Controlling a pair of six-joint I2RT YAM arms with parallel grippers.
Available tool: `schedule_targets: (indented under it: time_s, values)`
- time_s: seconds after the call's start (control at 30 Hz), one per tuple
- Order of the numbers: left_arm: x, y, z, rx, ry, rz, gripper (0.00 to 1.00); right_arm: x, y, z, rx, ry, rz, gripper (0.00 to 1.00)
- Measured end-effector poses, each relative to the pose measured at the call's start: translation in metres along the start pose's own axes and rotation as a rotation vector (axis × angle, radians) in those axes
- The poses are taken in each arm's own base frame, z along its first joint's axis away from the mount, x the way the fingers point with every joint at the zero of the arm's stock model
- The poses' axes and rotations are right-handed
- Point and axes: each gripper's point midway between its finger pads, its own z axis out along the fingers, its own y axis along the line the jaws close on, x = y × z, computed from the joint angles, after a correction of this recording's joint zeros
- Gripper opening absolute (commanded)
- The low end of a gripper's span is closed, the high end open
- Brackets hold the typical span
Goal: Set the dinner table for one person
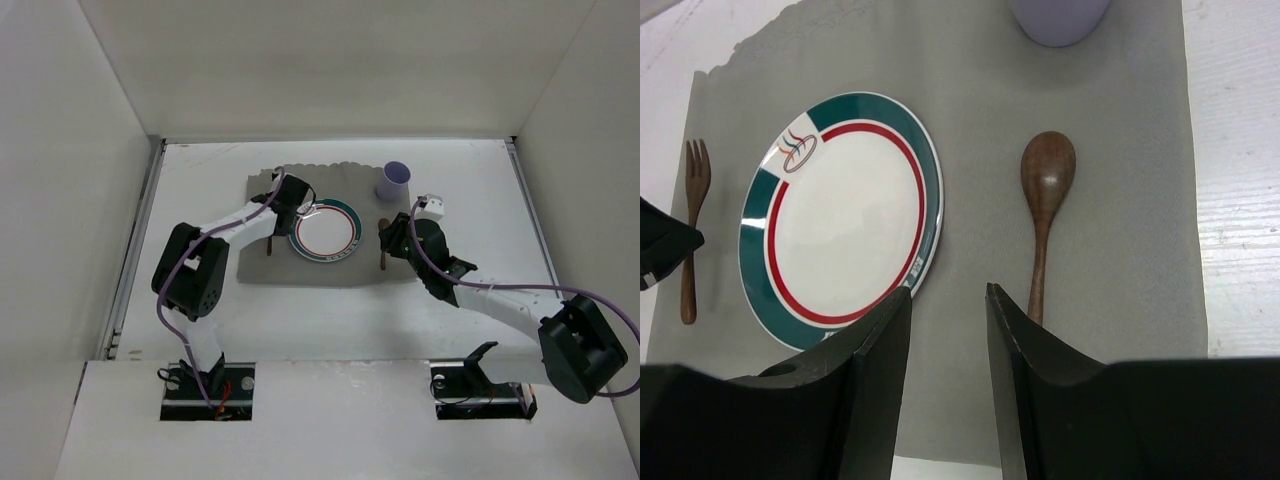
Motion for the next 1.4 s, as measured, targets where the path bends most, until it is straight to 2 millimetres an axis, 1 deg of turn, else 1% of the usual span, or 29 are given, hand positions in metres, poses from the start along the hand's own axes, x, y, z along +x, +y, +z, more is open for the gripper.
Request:
schedule_targets:
  time_s: [0.1, 0.23, 0.27, 0.33, 0.4, 0.5, 0.57, 0.63, 0.67, 0.73, 0.8, 0.87, 0.9, 0.97, 1.03, 1.17, 1.2, 1.27, 1.4]
  values:
    - [0.009, -0.001, 0.006, -0.009, 0.028, 0.017, 0.1, 0.0, 0.0, 0.0, 0.0, 0.001, 0.0, 0.42]
    - [0.027, -0.004, 0.016, -0.027, 0.083, 0.052, 0.12, 0.003, -0.002, 0.002, 0.005, 0.009, -0.003, 0.42]
    - [0.029, -0.004, 0.017, -0.034, 0.087, 0.056, 0.14, 0.004, -0.002, 0.002, 0.006, 0.01, -0.004, 0.42]
    - [0.028, -0.004, 0.016, -0.037, 0.09, 0.053, 0.21, 0.005, -0.002, 0.002, 0.007, 0.014, -0.004, 0.42]
    - [0.029, -0.002, 0.015, -0.046, 0.092, 0.049, 0.31, 0.006, -0.003, 0.003, 0.009, 0.018, -0.006, 0.43]
    - [0.026, 0.001, 0.01, -0.052, 0.088, 0.03, 0.37, 0.008, -0.005, 0.005, 0.014, 0.023, -0.007, 0.43]
    - [0.022, 0.003, 0.003, -0.049, 0.076, 0.008, 0.37, 0.008, -0.005, 0.005, 0.015, 0.023, -0.007, 0.43]
    - [0.012, 0.006, -0.007, -0.039, 0.045, -0.026, 0.37, 0.008, -0.005, 0.005, 0.015, 0.023, -0.007, 0.43]
    - [0.006, 0.008, -0.014, -0.031, 0.023, -0.049, 0.37, 0.008, -0.005, 0.005, 0.015, 0.022, -0.007, 0.41]
    - [-0.006, 0.014, -0.031, -0.012, -0.026, -0.108, 0.37, 0.007, -0.005, 0.004, 0.014, 0.02, -0.006, 0.32]
    - [-0.016, 0.021, -0.047, 0.011, -0.078, -0.174, 0.37, 0.005, -0.005, 0.004, 0.013, 0.015, -0.001, 0.17]
    - [-0.023, 0.031, -0.062, 0.033, -0.133, -0.246, 0.37, 0.001, -0.004, 0.002, 0.009, 0.005, 0.006, 0.11]
    - [-0.024, 0.036, -0.07, 0.044, -0.157, -0.283, 0.37, 0.0, -0.005, 0.0, 0.007, -0.002, 0.012, 0.1]
    - [-0.022, 0.049, -0.084, 0.067, -0.206, -0.361, 0.4, -0.004, -0.008, -0.005, 0.009, -0.022, 0.021, 0.1]
    - [-0.016, 0.064, -0.095, 0.081, -0.244, -0.441, 0.4, -0.01, -0.012, -0.011, 0.011, -0.046, 0.037, 0.13]
    - [-0.002, 0.105, -0.11, 0.064, -0.314, -0.621, 0.42, -0.029, -0.023, -0.027, 0.015, -0.129, 0.091, 0.27]
    - [0.003, 0.114, -0.11, 0.053, -0.321, -0.657, 0.42, -0.035, -0.025, -0.032, 0.016, -0.157, 0.104, 0.31]
    - [0.017, 0.128, -0.109, 0.031, -0.328, -0.719, 0.43, -0.047, -0.034, -0.041, 0.023, -0.215, 0.14, 0.35]
    - [0.046, 0.138, -0.101, 0.008, -0.307, -0.789, 0.44, -0.063, -0.058, -0.051, 0.067, -0.306, 0.217, 0.41]
